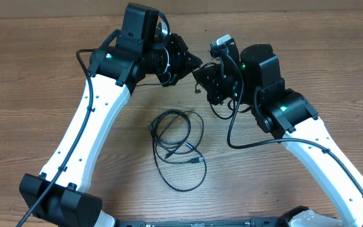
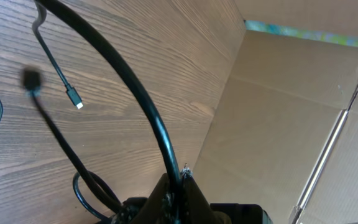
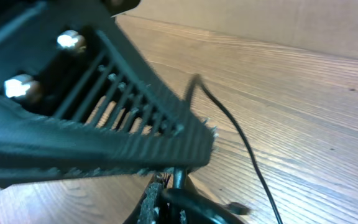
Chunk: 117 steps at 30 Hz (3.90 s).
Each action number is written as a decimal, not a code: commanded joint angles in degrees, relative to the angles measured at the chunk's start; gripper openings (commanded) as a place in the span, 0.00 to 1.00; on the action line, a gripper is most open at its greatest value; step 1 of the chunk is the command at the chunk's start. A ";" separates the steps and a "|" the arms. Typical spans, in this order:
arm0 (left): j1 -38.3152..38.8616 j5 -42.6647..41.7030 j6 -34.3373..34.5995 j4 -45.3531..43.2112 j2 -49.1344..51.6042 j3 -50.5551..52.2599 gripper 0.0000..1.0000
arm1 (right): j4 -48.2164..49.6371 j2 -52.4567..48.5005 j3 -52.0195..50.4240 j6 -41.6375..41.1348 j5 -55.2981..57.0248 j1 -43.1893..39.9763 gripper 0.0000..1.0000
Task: Untangle cables
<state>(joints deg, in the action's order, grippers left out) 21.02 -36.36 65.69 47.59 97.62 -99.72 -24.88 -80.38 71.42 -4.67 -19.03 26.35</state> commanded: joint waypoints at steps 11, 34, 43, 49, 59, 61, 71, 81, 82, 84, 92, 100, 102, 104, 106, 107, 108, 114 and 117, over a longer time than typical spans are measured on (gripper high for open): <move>0.33 -0.24 -0.59 0.20 -0.22 0.13 0.22 | -0.42 -0.07 0.11 0.17 9.57 -1.53 0.04; 0.33 19.08 -2.93 6.78 -0.22 0.13 1.00 | 1.29 -0.07 0.11 0.15 22.05 -26.97 0.04; 0.33 28.15 -2.91 11.19 -0.22 0.13 1.00 | 8.81 -2.84 0.11 0.17 22.03 -40.68 0.04; 0.33 29.53 -2.91 11.78 -0.22 0.13 1.00 | 17.11 -8.04 0.11 0.20 24.02 -48.96 0.04; 0.33 29.51 -2.89 11.78 -0.22 0.13 0.99 | 25.97 -16.00 0.11 8.22 24.57 -58.95 0.04; 0.33 29.51 -2.89 11.78 -0.22 0.13 1.00 | 26.91 -17.46 0.11 8.20 24.57 -60.41 0.04; 0.33 29.51 -2.89 11.78 -0.22 0.13 1.00 | 29.94 -23.74 0.11 8.20 24.55 -67.41 0.04; 0.33 29.51 -2.89 11.78 -0.22 0.13 1.00 | 28.11 -26.05 0.11 7.54 23.58 -74.51 0.10; 0.33 29.51 -2.89 11.78 -0.22 0.13 1.00 | 27.61 -26.29 0.11 7.52 23.08 -74.97 0.19; 0.33 29.51 -2.89 11.78 -0.22 0.13 0.99 | 26.91 -26.43 0.11 7.54 21.35 -75.71 0.44; 0.33 29.51 -2.89 11.78 -0.22 0.13 1.00 | 27.17 -25.49 0.13 7.52 20.15 -75.49 0.82; 0.33 29.51 -2.89 11.78 -0.22 0.13 1.00 | 28.06 -19.19 0.28 7.52 16.22 -72.37 1.00; 0.33 29.51 -2.89 11.78 -0.22 0.13 1.00 | 28.06 -17.31 0.28 7.52 13.75 -71.14 1.00; 0.33 29.51 -2.89 11.78 -0.22 0.13 1.00 | 27.96 -15.50 0.28 7.52 11.15 -69.53 1.00; 0.33 29.51 -2.89 11.78 -0.22 0.13 1.00 | 27.17 -13.75 0.28 7.48 9.77 -67.65 1.00; 0.35 29.51 -2.89 11.78 -0.22 0.13 1.00 | 26.64 -13.16 0.28 7.48 9.77 -66.71 1.00; 0.33 29.51 -2.89 11.78 -0.22 0.13 1.00 | 25.97 -12.68 0.28 7.48 9.77 -65.75 1.00; 0.33 29.51 -2.89 11.78 -0.22 0.13 1.00 | 19.52 -11.98 0.28 -2.91 9.84 -59.93 1.00; 0.33 29.49 -2.89 11.78 -0.22 0.13 1.00 | 14.71 -11.98 0.28 -8.39 8.11 -56.46 1.00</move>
<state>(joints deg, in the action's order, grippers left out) 21.02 -7.86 63.46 59.20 97.62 -99.70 -8.62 -92.86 71.40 -5.58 -8.93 -32.60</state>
